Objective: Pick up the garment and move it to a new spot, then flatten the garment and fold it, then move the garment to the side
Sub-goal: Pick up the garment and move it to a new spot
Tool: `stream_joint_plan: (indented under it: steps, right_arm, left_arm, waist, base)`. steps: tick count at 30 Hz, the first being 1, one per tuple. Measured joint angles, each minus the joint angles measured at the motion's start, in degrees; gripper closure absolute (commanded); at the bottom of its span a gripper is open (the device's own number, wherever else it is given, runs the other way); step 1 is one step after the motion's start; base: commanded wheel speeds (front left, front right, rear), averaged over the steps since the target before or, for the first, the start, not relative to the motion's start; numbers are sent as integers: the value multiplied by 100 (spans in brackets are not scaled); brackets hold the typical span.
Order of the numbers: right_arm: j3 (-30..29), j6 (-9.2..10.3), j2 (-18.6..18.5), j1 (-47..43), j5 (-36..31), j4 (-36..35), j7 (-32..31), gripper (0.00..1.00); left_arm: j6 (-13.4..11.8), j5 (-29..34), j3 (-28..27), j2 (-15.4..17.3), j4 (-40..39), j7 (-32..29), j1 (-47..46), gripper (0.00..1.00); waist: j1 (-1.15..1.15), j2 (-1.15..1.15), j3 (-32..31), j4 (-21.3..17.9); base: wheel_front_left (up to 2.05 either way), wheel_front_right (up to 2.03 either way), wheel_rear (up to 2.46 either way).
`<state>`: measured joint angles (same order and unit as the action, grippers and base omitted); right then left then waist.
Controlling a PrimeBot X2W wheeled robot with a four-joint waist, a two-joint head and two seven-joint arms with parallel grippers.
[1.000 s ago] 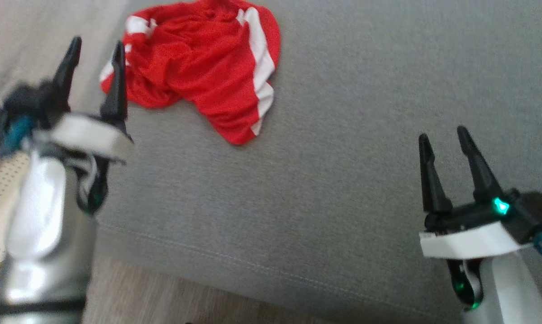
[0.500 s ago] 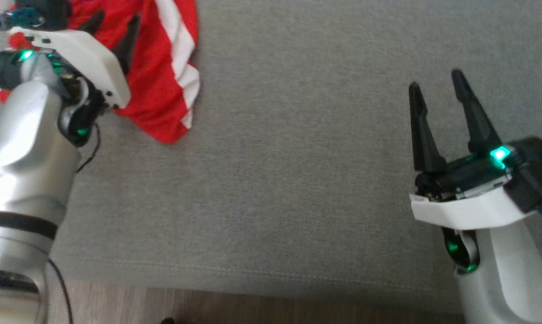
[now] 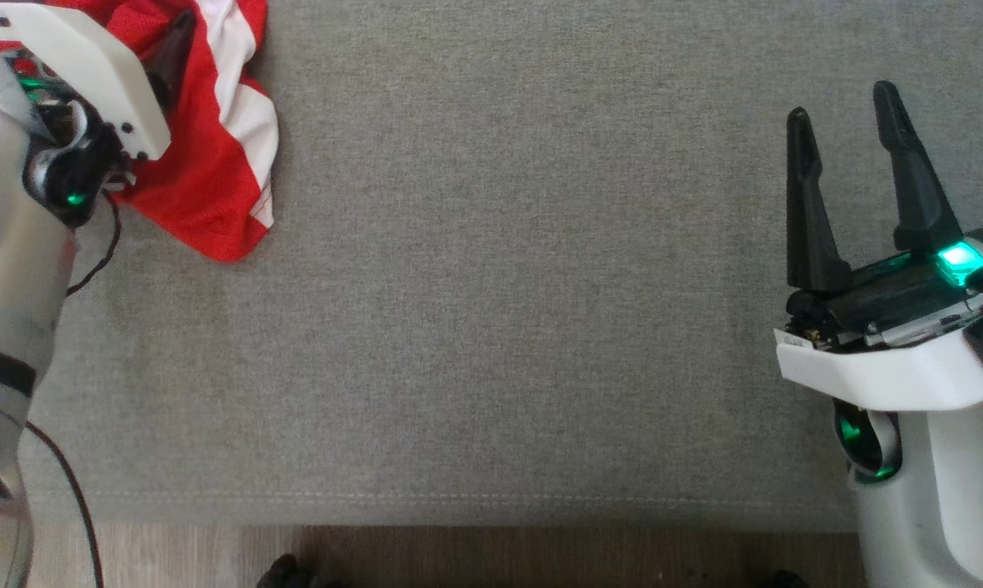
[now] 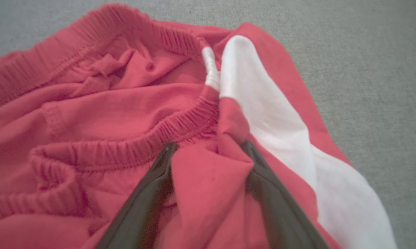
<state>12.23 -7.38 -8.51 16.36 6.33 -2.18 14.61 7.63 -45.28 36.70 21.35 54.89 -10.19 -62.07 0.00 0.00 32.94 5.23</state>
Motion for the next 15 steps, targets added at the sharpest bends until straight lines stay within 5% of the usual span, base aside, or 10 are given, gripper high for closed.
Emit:
stream_joint_plan:
  steps: [4, 5, 6, 15]
  right_arm:
    - [11, 0, 15, 1, 0, 4, 0, 0]
    - [21, 0, 24, 1, 0, 11, 0, 0]
    - [44, 0, 31, 2, 0, 15, 0, 0]
    - [93, 0, 218, -19, 112, 138, 0, 0]
  left_arm:
    - [-7, -334, 272, 156, -126, -170, -5, 0]
    - [-15, -401, 382, 202, -175, -216, -1, 61]
    - [-15, -430, 499, 260, -224, -212, 20, 100]
    - [-14, -477, 1081, 630, -706, 1878, 945, 100]
  waist:
    - [0, 0, -35, -47]
    - [0, 0, -65, -58]
    - [0, 0, -97, -68]
    - [0, 0, -660, -213]
  base:
    - [0, 0, 0]
    - [0, 0, 0]
    - [0, 0, 0]
    - [0, 0, 0]
